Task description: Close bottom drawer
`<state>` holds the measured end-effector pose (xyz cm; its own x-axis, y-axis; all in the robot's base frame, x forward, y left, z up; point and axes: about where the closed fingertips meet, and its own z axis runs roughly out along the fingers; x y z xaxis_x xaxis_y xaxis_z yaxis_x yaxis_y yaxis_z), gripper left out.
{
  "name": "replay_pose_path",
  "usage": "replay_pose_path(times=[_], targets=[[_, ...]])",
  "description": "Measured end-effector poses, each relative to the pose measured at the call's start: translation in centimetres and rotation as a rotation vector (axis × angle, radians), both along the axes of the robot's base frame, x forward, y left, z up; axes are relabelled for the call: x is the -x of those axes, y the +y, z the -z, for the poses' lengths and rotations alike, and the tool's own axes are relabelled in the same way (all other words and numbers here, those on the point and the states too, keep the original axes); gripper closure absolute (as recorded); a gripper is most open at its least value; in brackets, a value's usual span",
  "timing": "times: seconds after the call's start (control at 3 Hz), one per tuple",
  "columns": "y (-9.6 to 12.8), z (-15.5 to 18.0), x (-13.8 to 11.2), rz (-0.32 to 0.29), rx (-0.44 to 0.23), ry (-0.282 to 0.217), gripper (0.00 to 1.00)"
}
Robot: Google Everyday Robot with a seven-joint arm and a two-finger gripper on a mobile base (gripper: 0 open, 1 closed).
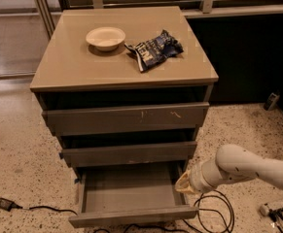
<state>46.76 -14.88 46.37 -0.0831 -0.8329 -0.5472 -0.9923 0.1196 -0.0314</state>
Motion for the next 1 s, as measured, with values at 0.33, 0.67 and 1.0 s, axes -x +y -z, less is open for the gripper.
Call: replay_pose_path(times=[0.33, 0.67, 1.0], targets=[[-0.5, 2.9, -0.3, 0.029, -0.009, -0.003, 1.0], [0.1, 7.3, -0.6, 0.027, -0.046, 0.048, 1.0], [0.1, 7.3, -0.6, 0.027, -0.046, 0.048, 1.0]])
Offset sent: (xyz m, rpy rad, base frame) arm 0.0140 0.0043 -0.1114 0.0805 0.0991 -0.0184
